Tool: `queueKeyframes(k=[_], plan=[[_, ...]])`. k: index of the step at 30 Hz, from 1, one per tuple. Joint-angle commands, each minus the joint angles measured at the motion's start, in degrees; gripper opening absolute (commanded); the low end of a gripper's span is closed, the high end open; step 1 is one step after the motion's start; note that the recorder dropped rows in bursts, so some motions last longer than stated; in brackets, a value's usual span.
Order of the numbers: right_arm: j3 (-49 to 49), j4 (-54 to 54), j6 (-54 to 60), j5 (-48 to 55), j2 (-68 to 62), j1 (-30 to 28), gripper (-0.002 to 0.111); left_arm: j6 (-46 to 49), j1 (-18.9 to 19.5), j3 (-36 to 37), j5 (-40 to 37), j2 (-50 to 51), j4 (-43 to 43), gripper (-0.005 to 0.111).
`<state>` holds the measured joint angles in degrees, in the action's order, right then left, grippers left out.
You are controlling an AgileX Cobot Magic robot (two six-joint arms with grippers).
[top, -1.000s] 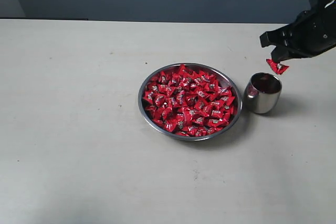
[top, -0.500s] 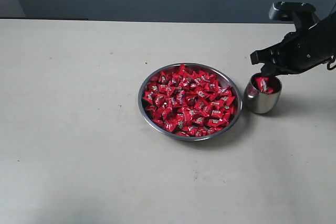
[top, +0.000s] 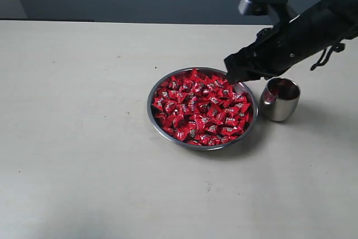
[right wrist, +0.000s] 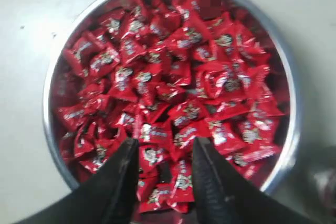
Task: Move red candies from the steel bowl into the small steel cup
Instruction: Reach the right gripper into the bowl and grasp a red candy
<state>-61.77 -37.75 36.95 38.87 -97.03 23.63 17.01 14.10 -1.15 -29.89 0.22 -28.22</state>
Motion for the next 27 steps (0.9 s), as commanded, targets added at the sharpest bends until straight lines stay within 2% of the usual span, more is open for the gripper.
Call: queueKeyframes(k=[1, 6, 17, 20, 24, 25, 27], plan=[[-0.21, -0.24, 1.02, -1.05, -4.00, 5.44, 0.034, -0.09, 0.09, 0.10, 0.14, -0.22, -0.05, 0.000], [-2.06, 0.32, 1.02, -3.66, -9.52, 8.99, 0.048, -0.09, 0.09, 0.10, 0.14, -0.22, -0.05, 0.000], [-6.15, 0.38, 0.41, -5.69, -19.36, 9.04, 0.047, -0.09, 0.09, 0.10, 0.14, -0.22, -0.05, 0.000], [-6.15, 1.54, -1.79, -6.45, -20.55, 9.04, 0.035, -0.09, 0.09, 0.10, 0.14, -0.22, -0.05, 0.000], [-6.15, 4.46, -5.05, -5.93, -20.39, 9.04, 0.003, -0.09, 0.09, 0.10, 0.14, -0.22, -0.05, 0.000], [-6.15, 4.46, -5.56, -5.51, -20.21, 9.04, 0.000, -0.09, 0.09, 0.10, 0.14, -0.22, -0.05, 0.000], [-6.15, 4.97, -6.08, -4.67, -19.05, 9.04, 0.000, -0.09, 0.09, 0.10, 0.28, -0.22, -0.05, 0.000]])
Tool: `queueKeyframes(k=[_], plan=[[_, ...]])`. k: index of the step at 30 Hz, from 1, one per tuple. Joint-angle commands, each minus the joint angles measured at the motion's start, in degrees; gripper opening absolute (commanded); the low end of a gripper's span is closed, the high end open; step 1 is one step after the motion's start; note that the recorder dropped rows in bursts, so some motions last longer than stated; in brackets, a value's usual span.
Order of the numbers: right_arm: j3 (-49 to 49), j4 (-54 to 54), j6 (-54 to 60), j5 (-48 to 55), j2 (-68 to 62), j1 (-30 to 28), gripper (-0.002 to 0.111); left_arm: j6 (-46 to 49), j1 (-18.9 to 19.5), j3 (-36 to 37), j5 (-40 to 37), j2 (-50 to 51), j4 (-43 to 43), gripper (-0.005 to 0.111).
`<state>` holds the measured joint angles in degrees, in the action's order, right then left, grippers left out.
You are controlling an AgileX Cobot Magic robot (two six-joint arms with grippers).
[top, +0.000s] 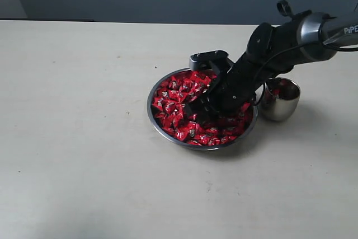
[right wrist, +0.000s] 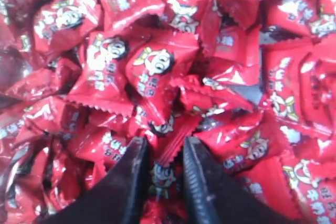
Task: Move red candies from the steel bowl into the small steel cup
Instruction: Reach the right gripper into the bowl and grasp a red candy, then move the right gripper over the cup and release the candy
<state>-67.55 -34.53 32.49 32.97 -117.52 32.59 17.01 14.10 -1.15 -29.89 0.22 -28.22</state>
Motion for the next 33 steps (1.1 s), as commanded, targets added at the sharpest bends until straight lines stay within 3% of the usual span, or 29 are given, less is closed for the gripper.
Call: queueKeyframes(k=[1, 10, 16, 23, 33], plan=[[-0.36, 1.88, -1.63, 1.64, 2.10, 0.08, 0.000, -0.09, 0.09, 0.10, 0.28, -0.22, -0.05, 0.000], [-0.36, 10.28, -5.37, 2.82, 13.54, -0.07, 0.000, -0.09, 0.09, 0.10, 0.37, -0.22, -0.05, 0.000], [-0.36, 12.70, -6.64, 4.10, 19.70, -5.33, 0.000, -0.09, 0.09, 0.10, 0.37, -0.22, -0.05, 0.000], [0.92, 12.83, -6.86, 4.00, 19.28, -14.00, 0.000, -0.09, 0.09, 0.10, 0.37, -0.22, -0.05, 0.000], [3.47, 15.01, -6.86, 1.06, 15.09, -15.97, 0.000, -0.09, 0.09, 0.10, 0.37, -0.22, -0.05, 0.000]])
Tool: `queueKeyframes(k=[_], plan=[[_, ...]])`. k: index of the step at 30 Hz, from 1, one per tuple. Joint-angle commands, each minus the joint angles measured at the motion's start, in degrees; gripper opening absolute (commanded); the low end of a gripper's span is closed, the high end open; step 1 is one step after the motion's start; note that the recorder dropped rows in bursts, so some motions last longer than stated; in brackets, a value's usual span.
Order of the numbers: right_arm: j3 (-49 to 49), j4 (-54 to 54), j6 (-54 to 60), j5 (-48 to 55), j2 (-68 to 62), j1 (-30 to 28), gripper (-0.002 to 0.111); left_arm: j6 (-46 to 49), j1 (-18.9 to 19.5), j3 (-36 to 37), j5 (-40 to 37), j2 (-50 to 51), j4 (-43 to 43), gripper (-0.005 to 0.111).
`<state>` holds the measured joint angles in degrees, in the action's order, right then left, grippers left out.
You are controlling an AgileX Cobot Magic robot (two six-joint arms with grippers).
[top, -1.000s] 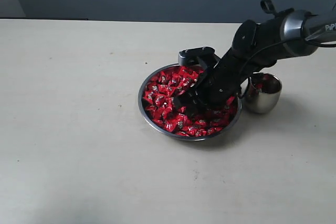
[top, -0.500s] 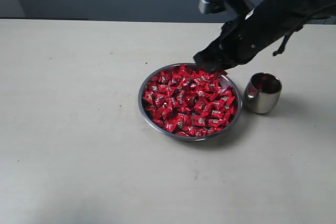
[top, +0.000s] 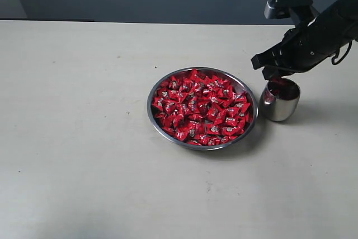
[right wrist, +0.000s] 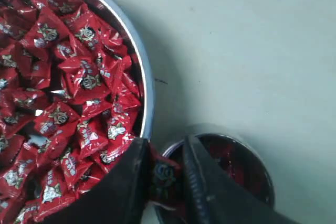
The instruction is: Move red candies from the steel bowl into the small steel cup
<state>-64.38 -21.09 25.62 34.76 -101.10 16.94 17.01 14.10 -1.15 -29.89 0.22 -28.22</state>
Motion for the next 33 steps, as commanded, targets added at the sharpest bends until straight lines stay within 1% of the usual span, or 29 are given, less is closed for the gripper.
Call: queueKeyframes(k=[1, 4, 6, 7, 9, 17, 23, 27, 29, 32, 33], plan=[[0.30, 2.13, 0.02, -0.60, -1.88, -0.32, 0.001, -0.09, 0.09, 0.10, 0.37, -0.22, -0.05, 0.000], [0.30, 3.94, -1.94, -0.18, -2.62, -0.32, 0.012, -0.09, 0.09, 0.10, 0.37, -0.22, -0.05, 0.000], [0.30, 4.09, -2.65, -0.18, -2.62, -0.32, 0.024, -0.09, 0.09, 0.10, 0.37, -0.22, -0.05, 0.000], [0.18, 4.09, -2.69, -0.29, -2.36, -0.32, 0.035, -0.09, 0.09, 0.10, 0.37, -0.22, -0.05, 0.000], [0.08, 4.09, -3.33, -0.63, -1.73, -0.32, 0.046, -0.09, 0.09, 0.10, 0.37, -0.22, -0.05, 0.000], [0.08, 3.86, -3.32, -0.74, 4.23, -0.32, 0.046, -0.09, 0.09, 0.10, -0.03, -0.22, -0.05, 0.000], [0.08, -5.23, -2.86, -0.90, 5.17, -0.12, 0.046, -0.09, 0.09, 0.10, -0.03, -0.22, -0.05, 0.000], [0.08, -6.62, 0.38, 0.20, 5.17, 2.05, 0.046, -0.09, 0.09, 0.10, -0.03, -0.22, -0.05, 0.000], [0.08, -6.51, 0.98, 0.67, 5.17, 4.35, 0.046, -0.09, 0.09, 0.10, -0.03, -0.22, -0.05, 0.000], [0.08, -6.37, 2.92, 0.77, 5.17, 9.43, 0.046, -0.09, 0.09, 0.10, -0.03, -0.22, -0.05, 0.000], [0.08, -6.24, 2.92, 0.75, 5.17, 10.20, 0.046, -0.09, 0.09, 0.10, -0.03, -0.22, -0.05, 0.000]])
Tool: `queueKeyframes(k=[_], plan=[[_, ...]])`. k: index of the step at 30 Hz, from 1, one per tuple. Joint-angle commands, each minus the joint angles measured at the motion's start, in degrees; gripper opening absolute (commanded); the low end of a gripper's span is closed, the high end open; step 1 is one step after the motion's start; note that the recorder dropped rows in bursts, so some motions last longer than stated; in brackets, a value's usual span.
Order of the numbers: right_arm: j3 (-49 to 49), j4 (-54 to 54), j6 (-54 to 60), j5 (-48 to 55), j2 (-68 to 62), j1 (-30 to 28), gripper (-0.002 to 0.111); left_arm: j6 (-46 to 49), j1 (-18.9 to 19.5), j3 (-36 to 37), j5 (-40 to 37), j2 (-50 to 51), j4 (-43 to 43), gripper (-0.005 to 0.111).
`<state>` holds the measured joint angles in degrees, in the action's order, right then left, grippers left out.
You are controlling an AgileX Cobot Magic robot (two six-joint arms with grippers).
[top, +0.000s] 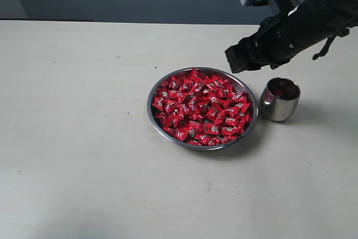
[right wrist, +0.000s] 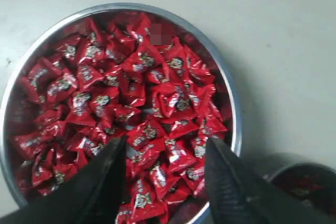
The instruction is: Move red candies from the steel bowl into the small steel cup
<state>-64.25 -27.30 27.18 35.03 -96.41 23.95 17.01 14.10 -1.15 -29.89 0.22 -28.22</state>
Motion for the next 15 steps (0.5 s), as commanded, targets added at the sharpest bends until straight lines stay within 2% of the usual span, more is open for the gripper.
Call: queueKeyframes(k=[1, 6, 15], plan=[[-0.05, 0.05, 1.35, 0.74, 0.48, 4.98, 0.046, -0.09, 0.09, 0.10, -0.03, -0.22, -0.05, 0.000], [-0.05, 0.27, 1.35, 0.85, -0.65, 9.76, 0.046, -0.09, 0.09, 0.10, -0.03, -0.22, -0.05, 0.000], [-0.62, -2.43, 1.25, -0.61, -7.03, 13.82, 0.046, -0.09, 0.09, 0.10, -0.03, -0.22, -0.05, 0.000]])
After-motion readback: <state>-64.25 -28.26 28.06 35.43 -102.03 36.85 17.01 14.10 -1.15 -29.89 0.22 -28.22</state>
